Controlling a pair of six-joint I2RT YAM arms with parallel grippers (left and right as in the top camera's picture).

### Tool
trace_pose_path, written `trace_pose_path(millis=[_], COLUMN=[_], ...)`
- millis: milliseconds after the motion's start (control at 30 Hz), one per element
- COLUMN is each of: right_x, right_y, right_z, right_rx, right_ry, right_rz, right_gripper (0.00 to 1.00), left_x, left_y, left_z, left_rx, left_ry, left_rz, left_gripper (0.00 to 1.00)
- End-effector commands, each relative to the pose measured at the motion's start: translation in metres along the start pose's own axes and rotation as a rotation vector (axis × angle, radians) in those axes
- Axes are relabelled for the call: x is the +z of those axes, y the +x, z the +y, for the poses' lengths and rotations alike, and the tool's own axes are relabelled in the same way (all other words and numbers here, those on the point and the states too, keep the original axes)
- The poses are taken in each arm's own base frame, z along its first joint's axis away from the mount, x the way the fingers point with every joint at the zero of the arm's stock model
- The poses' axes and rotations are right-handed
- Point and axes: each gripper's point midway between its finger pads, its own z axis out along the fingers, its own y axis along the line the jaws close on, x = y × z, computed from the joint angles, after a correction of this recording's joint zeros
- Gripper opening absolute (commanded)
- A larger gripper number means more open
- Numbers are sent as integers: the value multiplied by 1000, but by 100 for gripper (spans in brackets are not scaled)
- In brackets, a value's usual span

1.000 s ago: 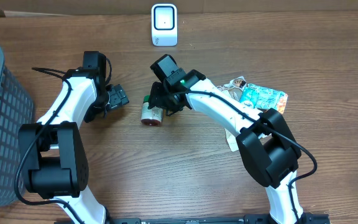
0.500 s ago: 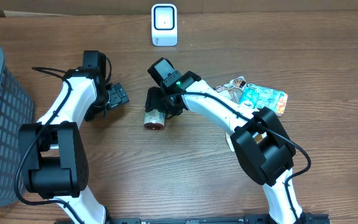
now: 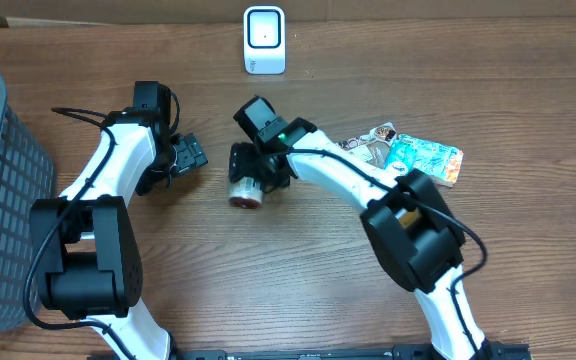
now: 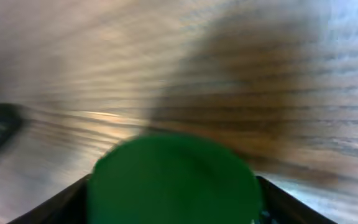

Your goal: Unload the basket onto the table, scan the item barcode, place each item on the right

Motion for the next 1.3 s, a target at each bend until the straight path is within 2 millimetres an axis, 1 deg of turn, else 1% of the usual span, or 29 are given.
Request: trace_pose_path(millis=[0, 100, 233, 333, 367, 433, 467, 667, 733, 900, 1000, 1067, 1167, 1233, 1267], right_x=[30, 30, 30, 29, 28, 22, 19, -1, -8, -18, -21, -24, -26, -28, -30], right_y=[18, 18, 19, 19, 18, 15, 14, 0, -4, -7, -6, -8, -11, -11, -11], right_z=[-29, -28, -29, -31, -31, -29, -28, -29, -32, -35, -39, -47, -50, -49, -48], right_rx=[2, -1, -3, -22, -32, -71, -81, -156, -159, -155, -90, -26, -5, 6, 6], right_ry=[101, 99, 103, 106, 110, 113, 119, 197, 235, 268, 287, 320, 322, 317, 315], right_rz=[43, 43, 46, 51, 53, 57, 56, 20, 8, 5, 5, -10, -17, -13, -13], right_gripper=[79, 77, 68, 64, 61, 52, 50, 50, 50, 50, 48, 48, 44, 47, 56], left_x=[4, 4, 4, 4, 4, 4, 4, 4, 4, 4, 4, 4, 4, 4, 4], left_y=[1, 1, 1, 1, 1, 1, 1, 1, 1, 1, 1, 1, 1, 1, 1], left_z=[4, 4, 4, 4, 4, 4, 4, 4, 4, 4, 4, 4, 4, 4, 4], left_rx=[-6, -6, -6, -6, -6, -6, -6, -6, -6, -6, -6, -7, -6, -7, -6], left_ry=[-17, -17, -17, -17, -17, -17, -17, -17, -17, -17, -17, -17, -17, -17, -17], left_rz=[2, 2, 2, 2, 2, 2, 3, 2, 2, 2, 2, 2, 2, 2, 2], left_gripper=[99, 99, 100, 100, 100, 100, 100, 100, 100, 100, 100, 100, 100, 100, 100])
